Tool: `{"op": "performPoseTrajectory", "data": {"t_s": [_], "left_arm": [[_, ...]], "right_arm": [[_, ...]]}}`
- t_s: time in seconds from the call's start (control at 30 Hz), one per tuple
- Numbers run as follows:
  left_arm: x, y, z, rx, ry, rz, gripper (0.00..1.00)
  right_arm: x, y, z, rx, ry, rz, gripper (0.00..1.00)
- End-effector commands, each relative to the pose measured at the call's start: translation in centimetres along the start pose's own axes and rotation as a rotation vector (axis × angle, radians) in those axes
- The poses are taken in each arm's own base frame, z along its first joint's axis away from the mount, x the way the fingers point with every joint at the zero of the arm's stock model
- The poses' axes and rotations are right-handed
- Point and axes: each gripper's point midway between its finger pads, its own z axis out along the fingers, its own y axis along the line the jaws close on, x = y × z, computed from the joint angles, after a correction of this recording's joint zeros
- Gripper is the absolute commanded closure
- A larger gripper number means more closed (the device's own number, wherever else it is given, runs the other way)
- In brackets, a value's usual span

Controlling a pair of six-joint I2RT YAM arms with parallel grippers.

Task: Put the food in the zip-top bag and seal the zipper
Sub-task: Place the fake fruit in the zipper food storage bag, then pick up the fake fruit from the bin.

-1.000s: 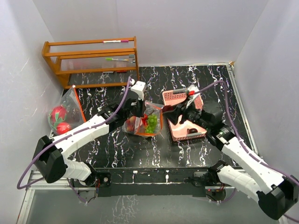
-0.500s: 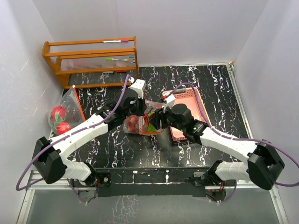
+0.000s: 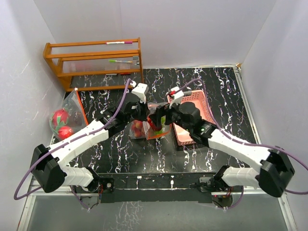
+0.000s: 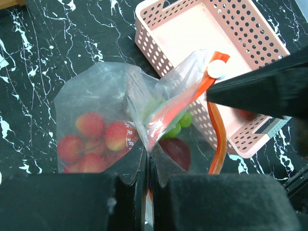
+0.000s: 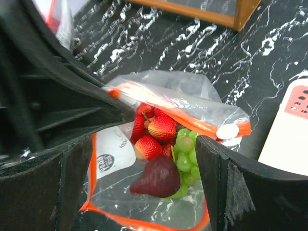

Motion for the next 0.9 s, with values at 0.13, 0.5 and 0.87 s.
{"op": "performPoseTrajectory", "data": {"t_s": [0.13,0.5,0.87], "left_arm": [[-0.4,0.1,-0.6,0.007,-0.025,-0.011,1.0],[-0.3,-0.3,-1.5,0.039,-0.033,-0.005,1.0],[-0.3,-0.5,-1.9,0.059,-0.044,-0.008,1.0]], "right_arm": [[-3.0,-3.4,-7.4,0.228,-0.093,0.105,0.05],[8.4,-14.6,-10.3,0.712,0.327,0.269,0.01],[13.9,-16.7,-12.0,0.821,0.532,0.285,0.01]]}}
